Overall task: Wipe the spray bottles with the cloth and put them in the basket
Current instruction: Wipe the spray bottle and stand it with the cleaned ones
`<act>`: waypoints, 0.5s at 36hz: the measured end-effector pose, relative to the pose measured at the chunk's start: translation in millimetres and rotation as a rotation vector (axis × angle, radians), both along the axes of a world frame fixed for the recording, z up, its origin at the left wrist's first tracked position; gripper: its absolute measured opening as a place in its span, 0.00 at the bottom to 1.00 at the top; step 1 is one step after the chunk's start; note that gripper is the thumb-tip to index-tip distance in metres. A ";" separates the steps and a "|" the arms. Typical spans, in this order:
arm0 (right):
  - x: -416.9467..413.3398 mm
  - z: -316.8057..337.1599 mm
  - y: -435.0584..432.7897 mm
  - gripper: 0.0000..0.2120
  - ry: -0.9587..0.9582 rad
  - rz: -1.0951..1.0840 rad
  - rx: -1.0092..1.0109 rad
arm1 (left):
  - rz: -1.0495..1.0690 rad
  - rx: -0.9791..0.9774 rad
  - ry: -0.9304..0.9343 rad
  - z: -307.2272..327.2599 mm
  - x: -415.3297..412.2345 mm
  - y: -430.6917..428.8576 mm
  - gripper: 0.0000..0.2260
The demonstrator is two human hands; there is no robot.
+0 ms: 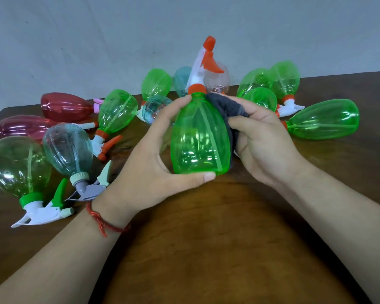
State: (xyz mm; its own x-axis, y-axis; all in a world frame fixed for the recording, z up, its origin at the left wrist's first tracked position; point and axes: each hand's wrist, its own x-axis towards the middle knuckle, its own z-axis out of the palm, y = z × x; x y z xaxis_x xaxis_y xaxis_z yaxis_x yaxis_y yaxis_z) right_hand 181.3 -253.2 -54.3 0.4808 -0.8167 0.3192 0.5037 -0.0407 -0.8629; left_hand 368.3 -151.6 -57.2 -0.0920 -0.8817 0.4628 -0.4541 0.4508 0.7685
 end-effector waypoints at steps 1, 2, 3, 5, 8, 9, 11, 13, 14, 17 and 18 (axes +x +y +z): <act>-0.6 1.1 0.0 0.22 -0.007 -0.006 -0.007 | 0.004 0.009 -0.014 0.0 0.1 -0.3 0.50; -1.2 1.4 -0.4 0.22 -0.005 -0.024 -0.021 | 0.014 0.015 -0.046 0.3 -0.3 -0.6 0.50; -1.4 1.1 -0.8 0.23 0.005 -0.048 -0.037 | 0.030 0.007 -0.093 0.2 -0.9 -1.0 0.51; -1.5 -0.3 -1.9 0.23 0.036 -0.092 -0.065 | 0.074 -0.047 -0.198 -0.6 -2.7 -2.6 0.51; -0.2 -1.9 -2.9 0.22 0.083 -0.126 -0.105 | 0.121 -0.129 -0.283 -3.6 -3.4 -5.6 0.49; 0.8 -2.5 -2.5 0.22 0.097 -0.129 -0.121 | 0.135 -0.152 -0.299 -4.7 -3.0 -6.4 0.48; 2.3 -3.6 -0.6 0.22 0.123 -0.133 -0.150 | 0.159 -0.158 -0.275 -7.2 -0.7 -7.8 0.49; 3.5 -5.2 1.5 0.23 0.152 -0.144 -0.172 | 0.175 -0.124 -0.158 -9.7 3.5 -10.0 0.49; 3.8 -6.0 2.5 0.24 0.169 -0.151 -0.187 | 0.186 -0.108 -0.090 -10.9 5.5 -11.5 0.49; 5.3 -8.3 5.8 0.25 0.237 -0.168 -0.255 | 0.255 -0.089 0.047 -10.6 10.4 -14.4 0.48; 5.4 -8.8 7.3 0.25 0.251 -0.165 -0.275 | 0.287 -0.089 0.064 -10.6 12.5 -15.6 0.48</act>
